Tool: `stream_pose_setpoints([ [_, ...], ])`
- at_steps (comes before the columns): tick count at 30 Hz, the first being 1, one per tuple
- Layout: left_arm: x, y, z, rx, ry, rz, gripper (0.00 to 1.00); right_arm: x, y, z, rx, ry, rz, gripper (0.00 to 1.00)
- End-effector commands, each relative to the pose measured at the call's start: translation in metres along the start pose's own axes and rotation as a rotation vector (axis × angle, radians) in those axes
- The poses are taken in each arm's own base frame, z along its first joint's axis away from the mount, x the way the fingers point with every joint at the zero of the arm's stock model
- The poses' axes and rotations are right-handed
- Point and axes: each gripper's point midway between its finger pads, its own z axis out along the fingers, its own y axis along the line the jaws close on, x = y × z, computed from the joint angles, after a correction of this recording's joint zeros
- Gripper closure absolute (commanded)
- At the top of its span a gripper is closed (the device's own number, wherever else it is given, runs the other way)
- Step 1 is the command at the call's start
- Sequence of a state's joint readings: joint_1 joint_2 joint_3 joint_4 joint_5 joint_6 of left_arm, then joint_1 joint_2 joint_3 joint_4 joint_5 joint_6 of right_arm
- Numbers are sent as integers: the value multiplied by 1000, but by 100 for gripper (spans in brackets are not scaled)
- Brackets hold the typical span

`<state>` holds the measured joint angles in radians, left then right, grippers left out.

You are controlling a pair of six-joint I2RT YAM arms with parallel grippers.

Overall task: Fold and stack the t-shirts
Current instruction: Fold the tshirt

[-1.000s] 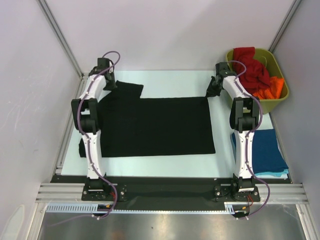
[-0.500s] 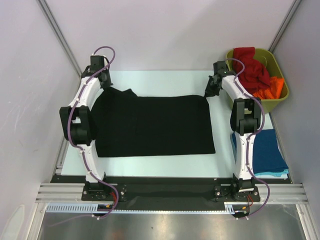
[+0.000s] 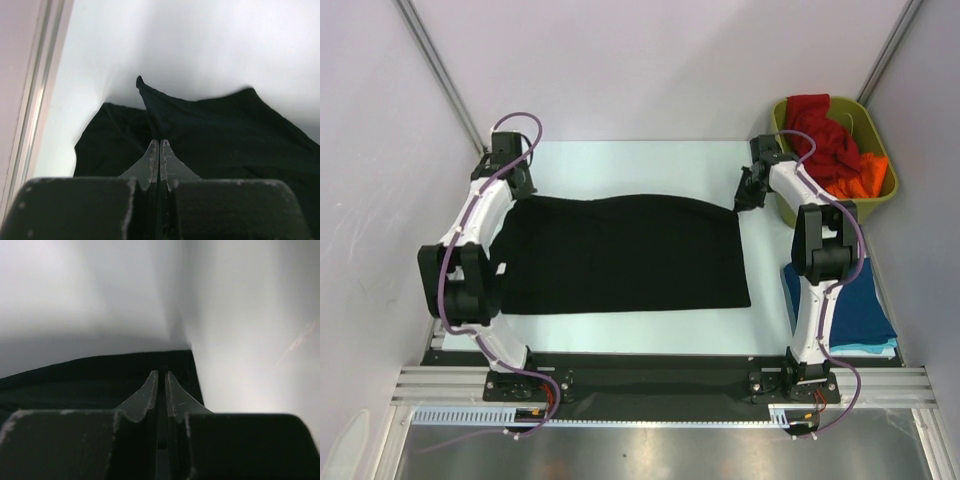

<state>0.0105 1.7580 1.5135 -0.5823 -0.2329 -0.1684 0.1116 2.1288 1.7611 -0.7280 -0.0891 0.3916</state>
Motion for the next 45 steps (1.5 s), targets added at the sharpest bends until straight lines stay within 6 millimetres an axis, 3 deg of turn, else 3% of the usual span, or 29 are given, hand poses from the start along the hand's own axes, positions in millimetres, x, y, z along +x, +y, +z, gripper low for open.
stream_pose_setpoints([
  [1,-8,16,-28,-62,-77,-48,100,-2,3,-27,-17,-40,1,100],
  [7,24,29,-39,-104,-46,-85,100,14,-7,-37,-15,-30,28,100],
  [19,83,45,-35,-182,63,-100,100,47,-9,-42,-7,29,21,100],
  [25,94,50,-31,-208,73,-92,100,64,-13,-43,9,43,19,100],
  [45,136,60,-24,-270,161,-97,100,75,-21,-32,35,63,9,100],
])
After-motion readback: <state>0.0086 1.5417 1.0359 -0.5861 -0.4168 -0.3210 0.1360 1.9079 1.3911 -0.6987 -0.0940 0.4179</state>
